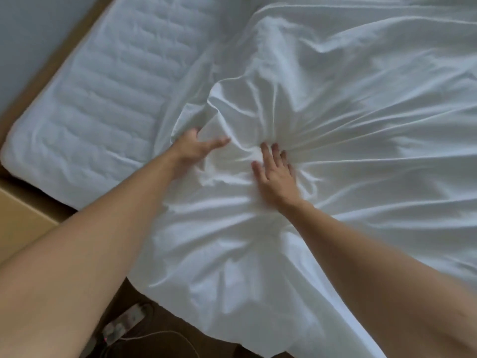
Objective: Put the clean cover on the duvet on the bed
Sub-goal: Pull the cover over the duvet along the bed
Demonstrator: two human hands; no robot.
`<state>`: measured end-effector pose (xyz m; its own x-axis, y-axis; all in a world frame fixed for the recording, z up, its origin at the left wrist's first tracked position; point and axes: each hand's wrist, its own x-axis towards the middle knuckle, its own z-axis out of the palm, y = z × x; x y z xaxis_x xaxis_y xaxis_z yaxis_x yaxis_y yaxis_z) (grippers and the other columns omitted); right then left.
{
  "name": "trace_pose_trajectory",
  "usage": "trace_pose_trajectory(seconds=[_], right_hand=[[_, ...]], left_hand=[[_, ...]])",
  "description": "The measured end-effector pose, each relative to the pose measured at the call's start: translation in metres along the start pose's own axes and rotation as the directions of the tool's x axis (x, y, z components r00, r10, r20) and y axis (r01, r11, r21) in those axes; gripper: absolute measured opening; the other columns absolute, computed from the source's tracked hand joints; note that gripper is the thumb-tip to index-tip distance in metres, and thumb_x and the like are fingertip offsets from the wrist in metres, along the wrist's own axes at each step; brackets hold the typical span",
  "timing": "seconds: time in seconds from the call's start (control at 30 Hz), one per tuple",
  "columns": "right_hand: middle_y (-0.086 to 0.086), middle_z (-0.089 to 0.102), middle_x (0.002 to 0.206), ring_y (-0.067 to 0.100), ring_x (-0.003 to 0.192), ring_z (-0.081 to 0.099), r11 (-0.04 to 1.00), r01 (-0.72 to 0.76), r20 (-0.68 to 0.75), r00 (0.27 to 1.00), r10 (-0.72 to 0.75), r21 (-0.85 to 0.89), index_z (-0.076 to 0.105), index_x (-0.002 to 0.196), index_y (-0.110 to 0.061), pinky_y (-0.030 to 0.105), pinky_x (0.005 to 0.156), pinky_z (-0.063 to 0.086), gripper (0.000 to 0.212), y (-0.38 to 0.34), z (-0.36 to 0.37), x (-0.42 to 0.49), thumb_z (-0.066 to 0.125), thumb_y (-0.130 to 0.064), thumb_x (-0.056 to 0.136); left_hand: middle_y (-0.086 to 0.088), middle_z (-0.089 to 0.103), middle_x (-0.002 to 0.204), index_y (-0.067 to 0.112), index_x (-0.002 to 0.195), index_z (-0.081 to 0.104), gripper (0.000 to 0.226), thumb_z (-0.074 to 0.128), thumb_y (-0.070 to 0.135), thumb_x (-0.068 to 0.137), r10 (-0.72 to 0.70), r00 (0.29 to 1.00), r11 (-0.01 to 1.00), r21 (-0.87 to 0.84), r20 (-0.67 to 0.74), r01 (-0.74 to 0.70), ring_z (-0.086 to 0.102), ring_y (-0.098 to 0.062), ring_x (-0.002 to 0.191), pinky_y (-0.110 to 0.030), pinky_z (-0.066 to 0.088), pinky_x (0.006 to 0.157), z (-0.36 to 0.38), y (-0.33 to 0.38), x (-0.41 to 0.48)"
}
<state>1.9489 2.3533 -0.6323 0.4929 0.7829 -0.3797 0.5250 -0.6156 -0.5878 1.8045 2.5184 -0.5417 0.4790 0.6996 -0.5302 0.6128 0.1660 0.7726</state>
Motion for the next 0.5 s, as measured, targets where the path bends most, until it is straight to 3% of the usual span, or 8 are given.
trace_pose_trajectory(seconds=[0.1, 0.17, 0.2, 0.27, 0.37, 0.43, 0.5], right_hand=[[-0.004, 0.026, 0.166, 0.016, 0.153, 0.019, 0.979, 0.017, -0.105, 0.994, 0.005, 0.202, 0.028, 0.159, -0.028, 0.028, 0.12, 0.015, 0.051, 0.012, -0.01, -0.01, 0.033, -0.035, 0.109], [-0.005, 0.036, 0.161, 0.015, 0.149, 0.031, 0.979, 0.04, -0.122, 0.992, -0.015, 0.202, 0.038, 0.155, -0.028, 0.029, 0.118, 0.026, 0.047, 0.017, -0.016, -0.012, 0.038, -0.027, 0.108], [-0.005, 0.039, 0.16, 0.016, 0.147, 0.035, 0.977, 0.066, -0.118, 0.992, -0.043, 0.203, 0.04, 0.154, -0.028, 0.032, 0.118, 0.03, 0.047, 0.019, -0.019, -0.011, 0.04, -0.024, 0.107], [-0.003, 0.039, 0.16, 0.019, 0.146, 0.037, 0.969, 0.143, -0.142, 0.983, -0.116, 0.202, 0.04, 0.154, -0.023, 0.039, 0.118, 0.032, 0.049, 0.022, -0.024, -0.009, 0.043, -0.019, 0.105], [0.006, 0.03, 0.164, 0.027, 0.153, 0.022, 0.982, 0.189, -0.269, 0.946, -0.179, 0.011, 0.035, 0.157, -0.023, 0.044, 0.126, 0.015, 0.059, 0.027, -0.024, -0.006, 0.045, -0.043, 0.102], [0.008, 0.017, 0.168, 0.03, 0.156, 0.008, 0.977, 0.128, -0.262, 0.95, -0.169, -0.168, 0.022, 0.159, -0.035, 0.051, 0.123, 0.005, 0.075, 0.033, -0.022, -0.004, 0.036, -0.07, 0.095], [0.009, 0.003, 0.17, 0.034, 0.156, -0.003, 0.952, 0.059, -0.12, 0.988, -0.099, -0.302, 0.012, 0.158, -0.043, 0.06, 0.121, 0.0, 0.085, 0.043, -0.013, -0.002, 0.03, -0.084, 0.086]], left_hand=[[0.003, 0.077, 0.102, 0.016, 0.112, 0.073, 0.071, 0.091, 0.059, 0.058, -0.025, 0.995, 0.996, -0.083, -0.093, 0.018, 0.075, -0.015, 0.091, -0.029, 0.061, 0.078, 0.027, 0.037, 0.035], [-0.001, 0.077, 0.105, 0.012, 0.11, 0.074, 0.065, 0.094, 0.05, 0.061, -0.028, 0.999, 0.992, -0.127, -0.023, 0.024, 0.074, -0.017, 0.094, -0.035, 0.06, 0.088, 0.064, 0.049, 0.055], [-0.002, 0.075, 0.111, 0.013, 0.115, 0.073, 0.06, 0.092, 0.045, 0.069, -0.017, 1.0, 0.997, -0.078, -0.005, 0.016, 0.072, -0.018, 0.1, -0.034, 0.058, 0.092, 0.085, 0.053, 0.061], [-0.002, 0.068, 0.128, 0.018, 0.128, 0.066, 0.059, 0.083, 0.047, 0.08, 0.07, 0.997, 0.978, 0.196, -0.005, -0.068, 0.064, -0.02, 0.116, -0.025, 0.05, 0.096, 0.107, 0.061, 0.07], [-0.009, 0.054, 0.148, 0.013, 0.145, 0.051, 0.077, 0.077, 0.052, 0.084, 0.231, 0.972, 0.847, 0.5, -0.036, -0.183, 0.052, -0.025, 0.134, -0.026, 0.041, 0.105, 0.068, 0.084, 0.109], [-0.011, 0.063, 0.138, 0.014, 0.136, 0.06, 0.076, 0.076, 0.06, 0.078, 0.267, 0.931, 0.843, 0.528, -0.248, -0.101, 0.06, -0.028, 0.125, -0.03, 0.047, 0.098, 0.03, 0.089, 0.129], [-0.013, 0.063, 0.135, 0.014, 0.137, 0.058, 0.082, 0.074, 0.066, 0.076, 0.207, 0.896, 0.859, 0.511, -0.393, 0.025, 0.06, -0.031, 0.124, -0.036, 0.049, 0.097, 0.029, 0.068, 0.126]])
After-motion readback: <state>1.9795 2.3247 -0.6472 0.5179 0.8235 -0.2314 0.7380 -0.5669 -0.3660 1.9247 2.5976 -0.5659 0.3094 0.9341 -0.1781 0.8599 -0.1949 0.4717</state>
